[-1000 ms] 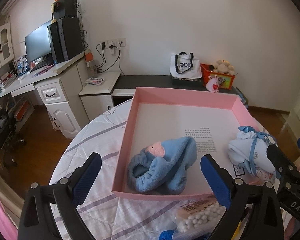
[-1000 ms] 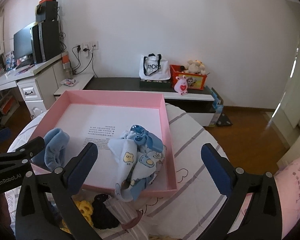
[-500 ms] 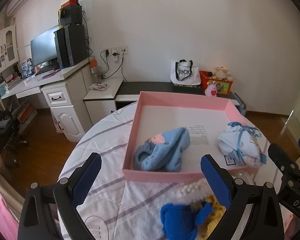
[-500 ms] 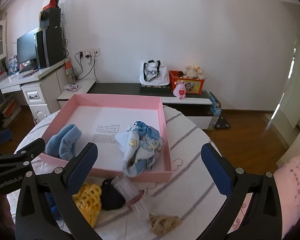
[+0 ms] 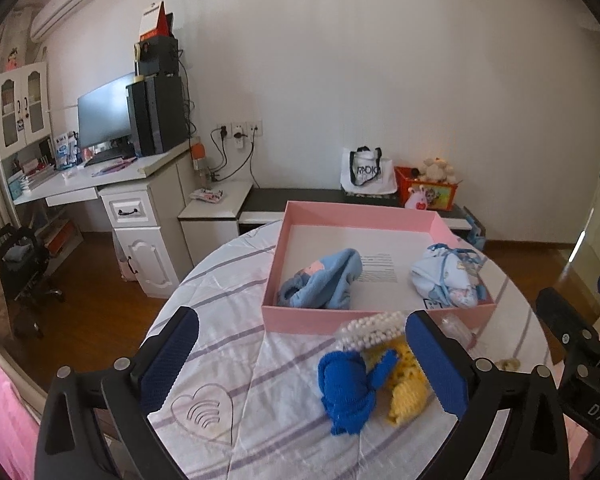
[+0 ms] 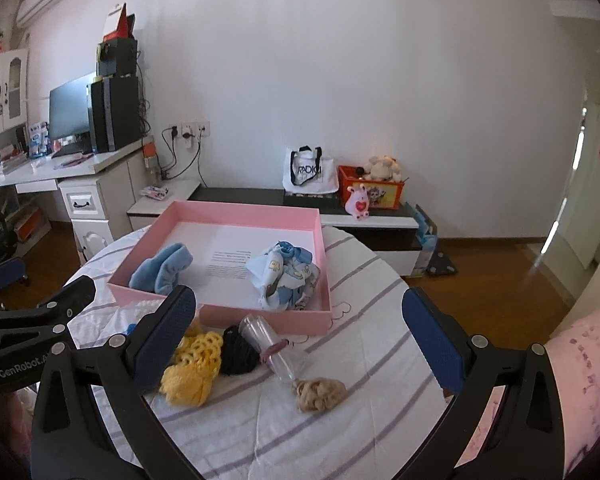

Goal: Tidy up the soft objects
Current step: 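Open both grippers and withdraw them up from the pink box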

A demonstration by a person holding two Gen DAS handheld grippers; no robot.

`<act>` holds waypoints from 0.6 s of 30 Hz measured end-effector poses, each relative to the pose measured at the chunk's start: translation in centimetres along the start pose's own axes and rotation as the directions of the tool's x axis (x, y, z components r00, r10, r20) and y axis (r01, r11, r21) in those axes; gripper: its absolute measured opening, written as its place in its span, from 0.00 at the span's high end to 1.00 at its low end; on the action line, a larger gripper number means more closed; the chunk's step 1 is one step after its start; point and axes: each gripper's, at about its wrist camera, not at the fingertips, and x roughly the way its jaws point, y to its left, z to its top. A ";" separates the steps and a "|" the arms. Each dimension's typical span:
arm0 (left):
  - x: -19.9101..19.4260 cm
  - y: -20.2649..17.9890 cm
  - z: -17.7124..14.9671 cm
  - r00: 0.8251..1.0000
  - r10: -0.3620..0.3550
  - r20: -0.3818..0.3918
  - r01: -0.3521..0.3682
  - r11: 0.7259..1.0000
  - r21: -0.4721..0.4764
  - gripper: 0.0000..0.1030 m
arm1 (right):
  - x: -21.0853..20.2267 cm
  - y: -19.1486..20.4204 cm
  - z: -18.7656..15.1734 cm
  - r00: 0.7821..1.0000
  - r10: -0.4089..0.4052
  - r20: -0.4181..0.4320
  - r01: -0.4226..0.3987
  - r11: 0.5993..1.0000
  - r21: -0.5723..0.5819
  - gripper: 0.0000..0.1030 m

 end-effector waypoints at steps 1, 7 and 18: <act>-0.8 0.0 -0.5 1.000 0.000 0.007 0.000 1.000 0.000 0.00 | -0.5 0.0 -0.1 1.000 0.000 0.004 0.000 1.000 0.001 0.00; -4.4 -0.3 -2.5 0.999 -0.001 0.043 0.001 1.000 0.004 0.00 | -2.9 -0.7 -0.8 0.999 0.000 0.033 -0.001 1.000 0.014 0.00; -10.1 -0.2 -4.4 0.993 -0.008 0.121 0.008 1.000 0.005 0.00 | -7.9 -1.0 -1.6 0.993 -0.003 0.116 0.002 1.000 0.013 0.00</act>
